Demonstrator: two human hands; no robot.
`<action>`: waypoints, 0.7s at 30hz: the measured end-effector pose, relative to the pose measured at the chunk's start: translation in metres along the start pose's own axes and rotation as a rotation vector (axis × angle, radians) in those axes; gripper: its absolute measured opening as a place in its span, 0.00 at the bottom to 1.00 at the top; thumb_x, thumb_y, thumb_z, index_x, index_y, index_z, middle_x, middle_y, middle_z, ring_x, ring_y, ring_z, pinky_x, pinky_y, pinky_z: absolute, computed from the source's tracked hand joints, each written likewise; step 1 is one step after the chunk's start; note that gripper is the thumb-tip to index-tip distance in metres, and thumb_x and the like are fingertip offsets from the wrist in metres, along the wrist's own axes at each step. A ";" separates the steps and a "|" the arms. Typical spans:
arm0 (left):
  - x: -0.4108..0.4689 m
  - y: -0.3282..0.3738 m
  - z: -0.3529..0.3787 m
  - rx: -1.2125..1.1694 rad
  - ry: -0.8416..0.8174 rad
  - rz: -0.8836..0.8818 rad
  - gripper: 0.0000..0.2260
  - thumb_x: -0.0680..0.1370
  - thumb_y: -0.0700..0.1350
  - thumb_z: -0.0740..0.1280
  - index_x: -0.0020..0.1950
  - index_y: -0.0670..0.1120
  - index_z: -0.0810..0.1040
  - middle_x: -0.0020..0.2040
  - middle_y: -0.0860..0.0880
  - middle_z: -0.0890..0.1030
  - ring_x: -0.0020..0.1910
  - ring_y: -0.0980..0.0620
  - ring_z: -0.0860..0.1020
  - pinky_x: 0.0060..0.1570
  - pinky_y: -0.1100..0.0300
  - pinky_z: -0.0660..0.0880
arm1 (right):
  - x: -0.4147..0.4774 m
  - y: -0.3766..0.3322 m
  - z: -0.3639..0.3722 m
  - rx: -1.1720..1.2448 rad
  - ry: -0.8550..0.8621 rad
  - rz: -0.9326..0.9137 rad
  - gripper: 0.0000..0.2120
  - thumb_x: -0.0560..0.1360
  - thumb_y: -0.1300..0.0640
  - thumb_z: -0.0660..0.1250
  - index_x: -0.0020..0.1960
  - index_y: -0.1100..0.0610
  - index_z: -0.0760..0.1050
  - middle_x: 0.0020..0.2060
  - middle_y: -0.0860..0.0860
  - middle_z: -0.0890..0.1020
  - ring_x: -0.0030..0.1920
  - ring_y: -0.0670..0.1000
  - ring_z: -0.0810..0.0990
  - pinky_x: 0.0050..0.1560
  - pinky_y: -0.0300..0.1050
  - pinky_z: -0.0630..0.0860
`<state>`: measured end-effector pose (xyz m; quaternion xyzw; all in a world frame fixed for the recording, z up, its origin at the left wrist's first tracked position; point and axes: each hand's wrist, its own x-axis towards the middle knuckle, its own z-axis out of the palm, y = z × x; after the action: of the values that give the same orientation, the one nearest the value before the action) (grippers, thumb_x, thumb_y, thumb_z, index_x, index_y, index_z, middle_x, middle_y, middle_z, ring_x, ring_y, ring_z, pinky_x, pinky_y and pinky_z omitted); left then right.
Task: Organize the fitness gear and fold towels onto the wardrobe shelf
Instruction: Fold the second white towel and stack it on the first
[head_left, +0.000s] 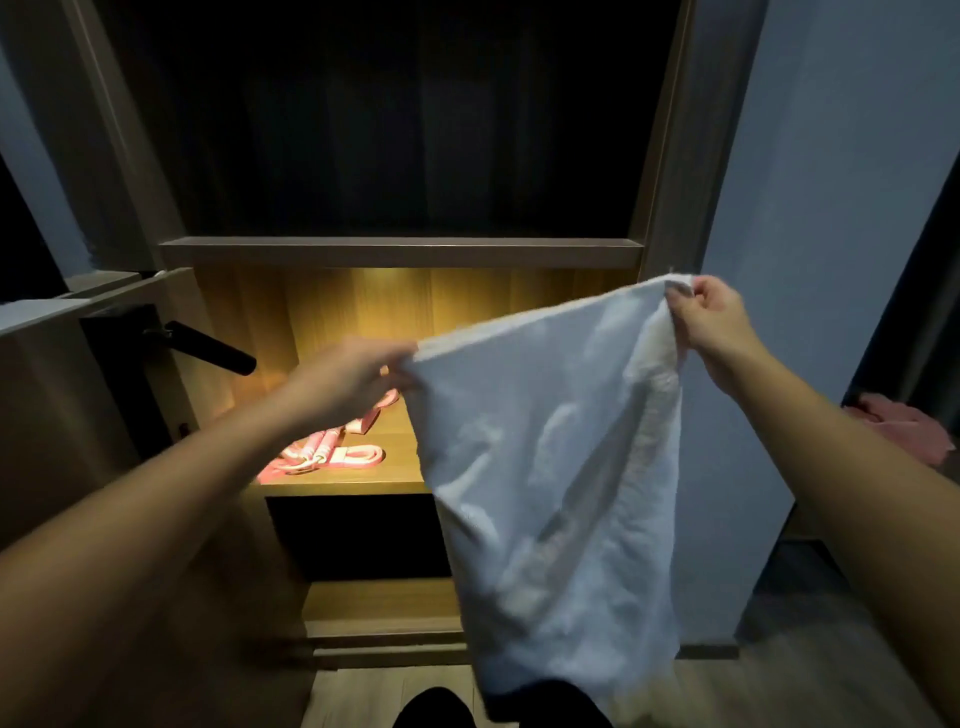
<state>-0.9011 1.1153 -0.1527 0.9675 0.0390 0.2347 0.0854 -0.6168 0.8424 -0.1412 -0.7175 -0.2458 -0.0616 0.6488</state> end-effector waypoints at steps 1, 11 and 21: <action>0.004 0.004 -0.004 0.014 0.007 0.002 0.03 0.79 0.43 0.66 0.50 0.51 0.77 0.46 0.54 0.80 0.46 0.51 0.78 0.44 0.51 0.78 | 0.003 0.001 0.002 -0.029 0.039 -0.028 0.08 0.81 0.52 0.62 0.54 0.56 0.72 0.43 0.49 0.77 0.44 0.50 0.76 0.39 0.41 0.74; 0.013 0.013 -0.034 0.495 -0.354 0.153 0.06 0.82 0.47 0.61 0.54 0.48 0.76 0.43 0.51 0.79 0.40 0.52 0.77 0.40 0.55 0.76 | -0.010 0.025 0.026 -0.370 -0.068 0.022 0.08 0.81 0.52 0.60 0.54 0.57 0.71 0.43 0.51 0.75 0.45 0.53 0.74 0.42 0.44 0.72; 0.010 0.003 -0.023 0.418 -0.486 0.093 0.07 0.80 0.51 0.64 0.57 0.53 0.74 0.42 0.56 0.76 0.36 0.59 0.73 0.33 0.64 0.69 | -0.009 0.032 0.035 -0.524 -0.097 0.089 0.13 0.82 0.52 0.60 0.60 0.60 0.72 0.49 0.54 0.75 0.46 0.52 0.74 0.44 0.42 0.71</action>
<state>-0.9029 1.1174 -0.1271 0.9926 0.0203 -0.0127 -0.1191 -0.6185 0.8726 -0.1791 -0.8732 -0.2204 -0.0604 0.4305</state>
